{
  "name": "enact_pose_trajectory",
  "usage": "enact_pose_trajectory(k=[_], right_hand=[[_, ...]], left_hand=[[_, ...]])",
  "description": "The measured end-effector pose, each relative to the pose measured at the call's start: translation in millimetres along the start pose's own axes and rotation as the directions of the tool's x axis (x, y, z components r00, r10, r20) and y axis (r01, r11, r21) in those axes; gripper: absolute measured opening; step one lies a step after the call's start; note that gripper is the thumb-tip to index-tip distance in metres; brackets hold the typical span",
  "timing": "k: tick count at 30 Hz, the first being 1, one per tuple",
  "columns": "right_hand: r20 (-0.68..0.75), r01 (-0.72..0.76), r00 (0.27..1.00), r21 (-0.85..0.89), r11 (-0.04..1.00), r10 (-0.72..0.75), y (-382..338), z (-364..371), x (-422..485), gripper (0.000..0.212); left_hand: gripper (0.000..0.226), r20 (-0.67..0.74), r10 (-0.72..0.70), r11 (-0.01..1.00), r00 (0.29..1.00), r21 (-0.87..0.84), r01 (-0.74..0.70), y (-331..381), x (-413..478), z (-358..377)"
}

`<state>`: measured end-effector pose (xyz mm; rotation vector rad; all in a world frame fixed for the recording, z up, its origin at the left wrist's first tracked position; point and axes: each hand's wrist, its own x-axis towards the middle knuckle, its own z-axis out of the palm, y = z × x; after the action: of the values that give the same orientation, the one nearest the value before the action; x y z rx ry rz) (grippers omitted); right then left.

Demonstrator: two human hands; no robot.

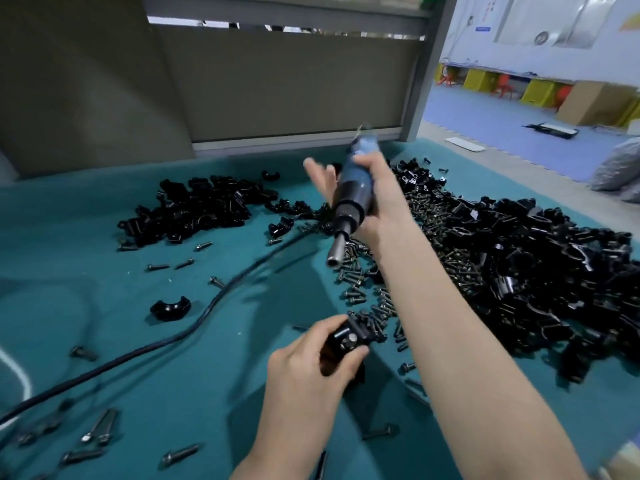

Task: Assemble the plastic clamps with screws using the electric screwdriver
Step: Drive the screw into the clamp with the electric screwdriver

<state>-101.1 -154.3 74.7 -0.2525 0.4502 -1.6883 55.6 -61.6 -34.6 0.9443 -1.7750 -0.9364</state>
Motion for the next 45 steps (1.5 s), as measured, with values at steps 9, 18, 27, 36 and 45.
enact_pose_trajectory(k=[9,18,27,36,45], right_hand=[[0.286,0.385,0.914,-0.392,0.836,-0.287,-19.1,26.4,-31.3,0.015],[0.39,0.518,0.847,-0.456,0.724,-0.361,-12.0,44.8,-49.2,0.009],[0.414,0.504,0.854,-0.508,0.698,-0.315,0.0,47.1,-44.2,0.009],[0.413,0.47,0.868,-0.502,0.726,-0.276,2.3,44.3,-39.2,0.008],[0.454,0.411,0.878,-0.556,0.723,-0.15,6.0,42.9,-38.5,0.01]], left_hand=[[0.038,-0.207,-0.094,0.995,0.974,0.023,0.101,-9.1,14.8,-19.9],[0.026,-0.212,0.041,0.985,0.976,0.174,-0.003,-4.5,17.3,-21.6],[0.029,-0.233,0.05,0.979,0.971,0.205,-0.001,-2.6,18.6,-22.2],[0.025,-0.235,-0.122,0.988,0.964,0.062,0.141,-2.8,17.8,-21.0],[0.028,-0.004,-0.317,0.939,0.949,-0.142,0.313,-4.7,20.5,-21.7]])
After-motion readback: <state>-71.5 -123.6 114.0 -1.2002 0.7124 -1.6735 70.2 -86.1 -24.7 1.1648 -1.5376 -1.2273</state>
